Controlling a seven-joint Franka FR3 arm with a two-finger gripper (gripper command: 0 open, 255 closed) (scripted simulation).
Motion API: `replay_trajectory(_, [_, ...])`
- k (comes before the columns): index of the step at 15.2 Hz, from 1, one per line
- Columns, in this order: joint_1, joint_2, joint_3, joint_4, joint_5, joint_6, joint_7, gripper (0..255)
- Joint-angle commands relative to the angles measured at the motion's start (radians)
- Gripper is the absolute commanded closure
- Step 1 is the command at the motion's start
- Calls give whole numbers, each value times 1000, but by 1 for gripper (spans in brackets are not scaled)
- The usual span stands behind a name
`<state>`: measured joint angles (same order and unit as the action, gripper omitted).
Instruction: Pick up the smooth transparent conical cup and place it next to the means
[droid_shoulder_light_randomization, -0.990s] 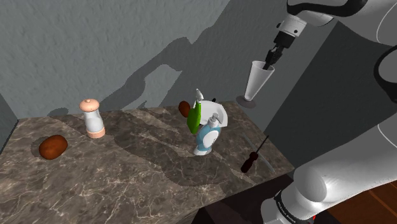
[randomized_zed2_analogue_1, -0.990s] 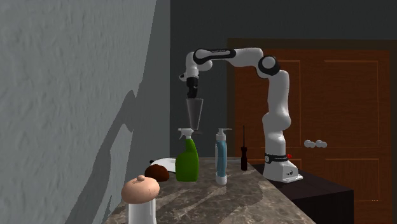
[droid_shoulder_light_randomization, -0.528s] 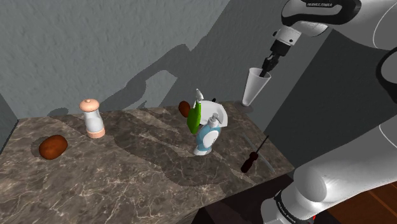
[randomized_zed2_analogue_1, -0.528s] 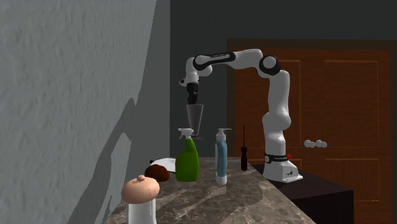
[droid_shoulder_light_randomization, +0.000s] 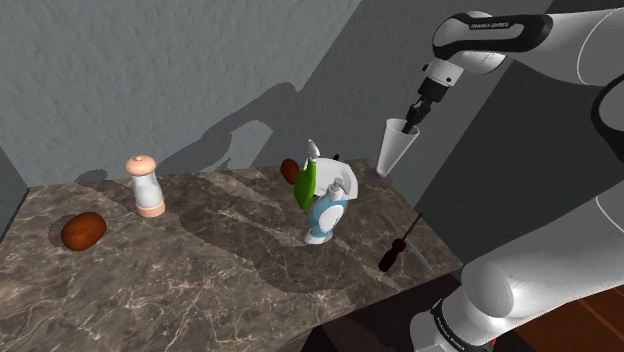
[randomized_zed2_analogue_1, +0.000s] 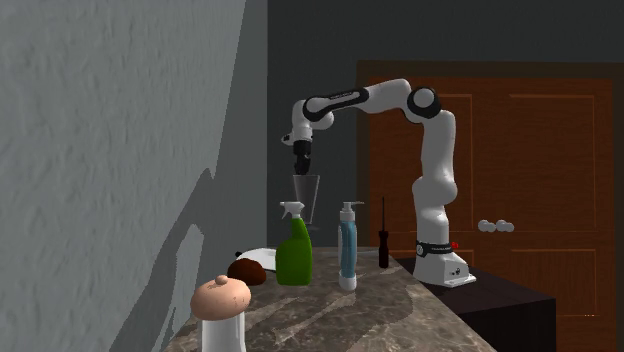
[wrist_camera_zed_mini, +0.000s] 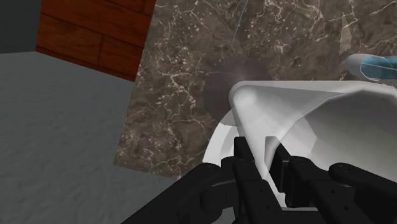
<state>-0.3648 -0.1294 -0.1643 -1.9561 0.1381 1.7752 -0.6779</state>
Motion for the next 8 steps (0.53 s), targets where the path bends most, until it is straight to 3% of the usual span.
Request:
replay_trajectory(1, [1,2,1,-24,2,27,-3,255])
replay_trajectory(8, [1,16,0,-104,8,119,-17,255])
